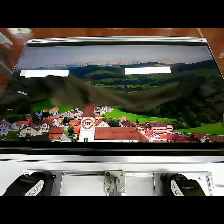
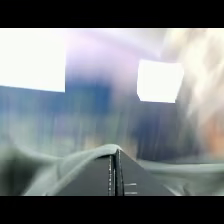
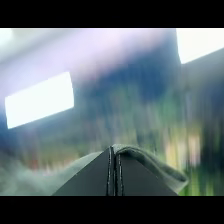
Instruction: Fold the shirts.
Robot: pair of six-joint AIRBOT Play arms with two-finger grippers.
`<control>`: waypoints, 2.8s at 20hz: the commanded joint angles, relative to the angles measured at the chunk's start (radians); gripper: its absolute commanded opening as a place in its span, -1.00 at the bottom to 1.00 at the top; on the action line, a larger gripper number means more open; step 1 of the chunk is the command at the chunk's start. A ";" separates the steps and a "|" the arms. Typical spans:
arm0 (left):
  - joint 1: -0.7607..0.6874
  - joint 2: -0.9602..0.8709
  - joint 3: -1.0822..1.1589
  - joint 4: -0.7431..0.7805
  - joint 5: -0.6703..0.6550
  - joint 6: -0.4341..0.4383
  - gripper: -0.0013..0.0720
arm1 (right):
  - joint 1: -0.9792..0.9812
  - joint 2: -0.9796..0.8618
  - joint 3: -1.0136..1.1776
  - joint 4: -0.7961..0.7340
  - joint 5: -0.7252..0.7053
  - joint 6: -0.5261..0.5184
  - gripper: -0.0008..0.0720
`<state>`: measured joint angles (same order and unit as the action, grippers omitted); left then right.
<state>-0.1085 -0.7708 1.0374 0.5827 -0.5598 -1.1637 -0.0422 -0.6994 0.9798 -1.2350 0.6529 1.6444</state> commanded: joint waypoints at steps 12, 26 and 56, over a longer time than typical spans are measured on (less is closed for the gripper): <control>0.338 0.269 0.578 0.358 -0.215 -0.263 -0.86 | 0.000 0.115 0.518 -0.283 0.067 -0.006 -0.83; 0.339 0.421 0.570 0.525 -0.709 -0.294 -0.86 | 0.000 0.174 0.773 -0.475 0.926 0.061 -0.83; 0.178 -0.579 0.119 0.327 -0.622 -0.183 0.59 | -0.035 -0.793 0.507 -0.232 0.476 0.076 0.92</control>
<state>0.0235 -1.3243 1.1252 0.8829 -0.9970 -1.3113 -0.0551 -1.4940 1.4483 -1.4170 1.0554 1.8194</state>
